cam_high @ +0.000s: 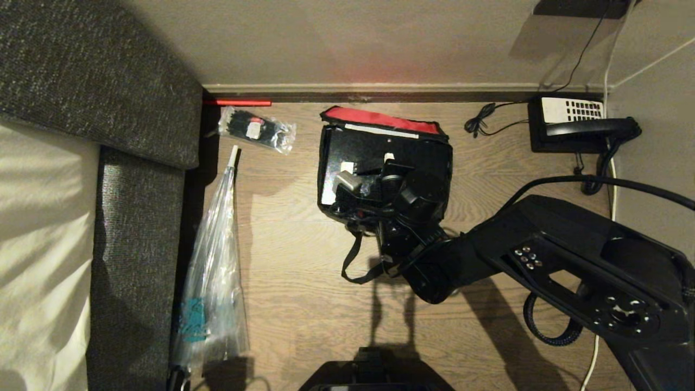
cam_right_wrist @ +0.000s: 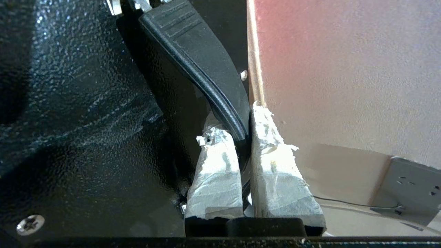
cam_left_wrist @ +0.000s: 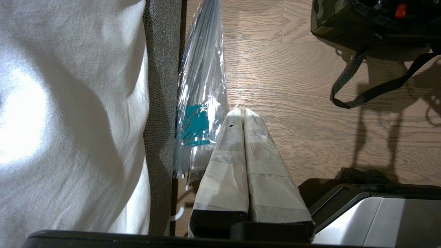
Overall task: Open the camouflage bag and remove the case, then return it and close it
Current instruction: Place the black box back
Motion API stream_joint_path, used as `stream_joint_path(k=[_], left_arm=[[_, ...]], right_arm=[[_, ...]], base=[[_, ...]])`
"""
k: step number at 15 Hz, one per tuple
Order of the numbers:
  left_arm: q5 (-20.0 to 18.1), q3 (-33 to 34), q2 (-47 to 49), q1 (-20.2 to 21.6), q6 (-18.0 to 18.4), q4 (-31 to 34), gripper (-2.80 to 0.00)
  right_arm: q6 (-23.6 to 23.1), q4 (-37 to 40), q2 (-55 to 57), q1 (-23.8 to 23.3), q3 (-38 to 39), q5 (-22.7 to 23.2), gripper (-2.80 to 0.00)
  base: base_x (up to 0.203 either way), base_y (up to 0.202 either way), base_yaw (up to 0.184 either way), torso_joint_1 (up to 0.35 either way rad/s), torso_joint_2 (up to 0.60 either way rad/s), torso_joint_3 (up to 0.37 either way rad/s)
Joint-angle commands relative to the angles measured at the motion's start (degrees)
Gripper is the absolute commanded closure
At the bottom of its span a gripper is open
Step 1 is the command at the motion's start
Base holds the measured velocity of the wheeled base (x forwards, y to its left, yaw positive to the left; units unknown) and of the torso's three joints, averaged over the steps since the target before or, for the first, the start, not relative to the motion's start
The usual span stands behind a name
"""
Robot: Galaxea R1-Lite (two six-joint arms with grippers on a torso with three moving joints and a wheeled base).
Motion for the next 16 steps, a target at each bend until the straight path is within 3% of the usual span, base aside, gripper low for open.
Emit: stream_joint_path(k=[1,11,12,16], left_arm=[[0.04,0.08,0.07,0.00,-0.02,-0.07,0.00],[0.04,0.00,0.07,0.00,-0.02,-0.01,0.00],[0.04,0.00,0.07,0.00,-0.02,0.00,0.00],[0.04,0.09,0.07,0.00,-0.02,-0.02,0.00]], right_arm=[[-0.43,-0.16,0.77,-0.34,-0.18,-0.34,0.00],[-0.18,-0.79,2.82,-0.95,-1.24,-0.35,0.00],[-0.76,-0.54,2.74,-0.95,-1.24,-0.42,-2.80],[-0.43,-0.15,2.36,-0.95,-1.03,-0.35,-2.80]], base=[[0.000,0.000,0.000,0.000,0.00,0.000],[0.000,0.000,0.000,0.000,0.00,0.000],[0.000,0.000,0.000,0.000,0.00,0.000],[0.000,0.000,0.000,0.000,0.00,0.000]])
